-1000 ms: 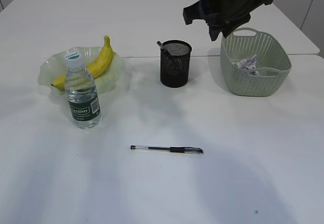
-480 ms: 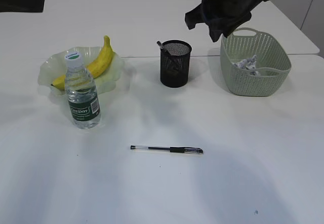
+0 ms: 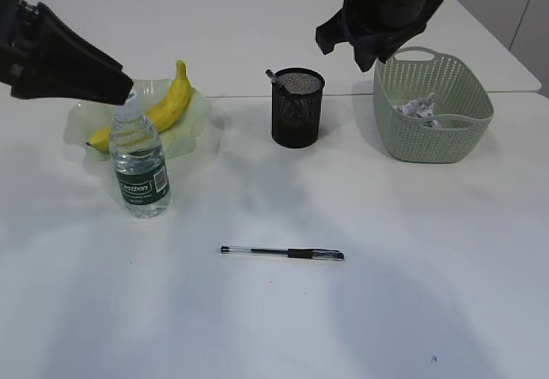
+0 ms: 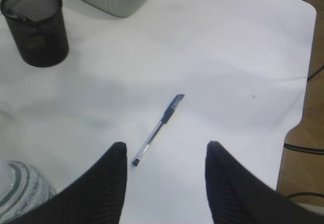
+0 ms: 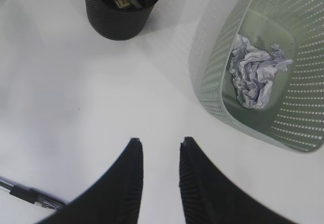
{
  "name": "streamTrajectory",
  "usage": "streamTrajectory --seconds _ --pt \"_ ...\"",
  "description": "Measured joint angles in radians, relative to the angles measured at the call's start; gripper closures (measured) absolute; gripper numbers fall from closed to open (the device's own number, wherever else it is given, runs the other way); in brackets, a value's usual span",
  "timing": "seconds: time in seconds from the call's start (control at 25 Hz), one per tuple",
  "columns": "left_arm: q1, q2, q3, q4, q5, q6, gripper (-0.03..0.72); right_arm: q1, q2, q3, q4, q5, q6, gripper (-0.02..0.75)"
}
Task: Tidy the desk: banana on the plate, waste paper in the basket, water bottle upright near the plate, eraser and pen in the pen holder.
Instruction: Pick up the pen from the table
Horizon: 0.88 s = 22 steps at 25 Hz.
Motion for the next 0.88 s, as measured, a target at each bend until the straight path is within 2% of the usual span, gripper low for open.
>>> streamTrajectory --seconds 0.44,0.56,0.68,0.88 --pt "-0.17 0.104 -0.164 0.215 0.025 -0.145 0.338 0.0 0.0 0.0 0.0 0.001 -0.023 0.545" --pt "-0.209 0.15 -0.231 0.32 0.044 -0.205 0.338 0.0 0.0 0.0 0.0 -0.002 -0.037 0.545" --pt "-0.23 0.209 -0.283 0.411 0.062 -0.251 0.333 0.0 0.0 0.0 0.0 -0.002 -0.055 0.546" --pt "-0.254 0.281 -0.303 0.469 -0.001 -0.264 0.324 0.0 0.0 0.0 0.0 -0.003 -0.083 0.545"
